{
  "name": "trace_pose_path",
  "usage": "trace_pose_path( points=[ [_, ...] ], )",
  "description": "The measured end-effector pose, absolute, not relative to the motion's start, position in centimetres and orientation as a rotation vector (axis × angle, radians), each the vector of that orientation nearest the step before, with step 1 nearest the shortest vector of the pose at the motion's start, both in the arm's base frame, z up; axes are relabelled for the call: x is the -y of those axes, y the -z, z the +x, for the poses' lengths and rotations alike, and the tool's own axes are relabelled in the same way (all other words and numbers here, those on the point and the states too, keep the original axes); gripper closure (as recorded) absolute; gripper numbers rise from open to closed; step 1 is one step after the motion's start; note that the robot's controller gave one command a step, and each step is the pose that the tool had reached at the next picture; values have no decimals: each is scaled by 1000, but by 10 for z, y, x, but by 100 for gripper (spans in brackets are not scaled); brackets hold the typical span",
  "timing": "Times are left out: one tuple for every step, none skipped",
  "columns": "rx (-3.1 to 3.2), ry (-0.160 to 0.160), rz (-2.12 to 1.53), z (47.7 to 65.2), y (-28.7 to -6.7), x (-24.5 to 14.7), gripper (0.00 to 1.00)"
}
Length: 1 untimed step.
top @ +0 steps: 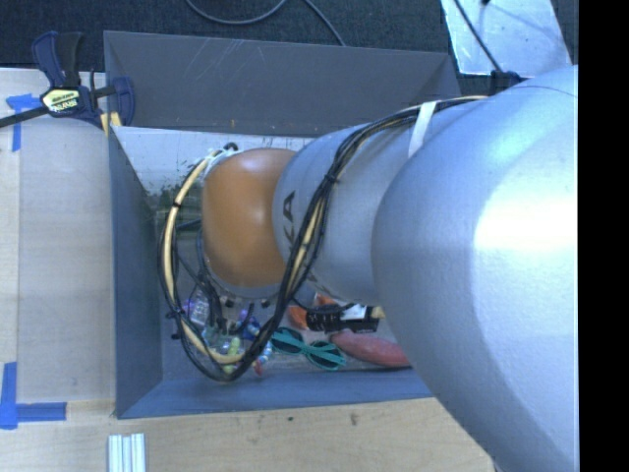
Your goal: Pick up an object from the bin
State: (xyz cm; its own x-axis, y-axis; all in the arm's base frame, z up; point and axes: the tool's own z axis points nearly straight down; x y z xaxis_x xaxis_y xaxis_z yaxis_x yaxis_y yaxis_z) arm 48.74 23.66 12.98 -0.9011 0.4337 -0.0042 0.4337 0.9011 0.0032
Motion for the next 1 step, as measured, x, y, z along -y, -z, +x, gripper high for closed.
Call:
trace_pose_path(
  points=[
    [-3064,4,698,486,-149,-236,100]
  ],
)
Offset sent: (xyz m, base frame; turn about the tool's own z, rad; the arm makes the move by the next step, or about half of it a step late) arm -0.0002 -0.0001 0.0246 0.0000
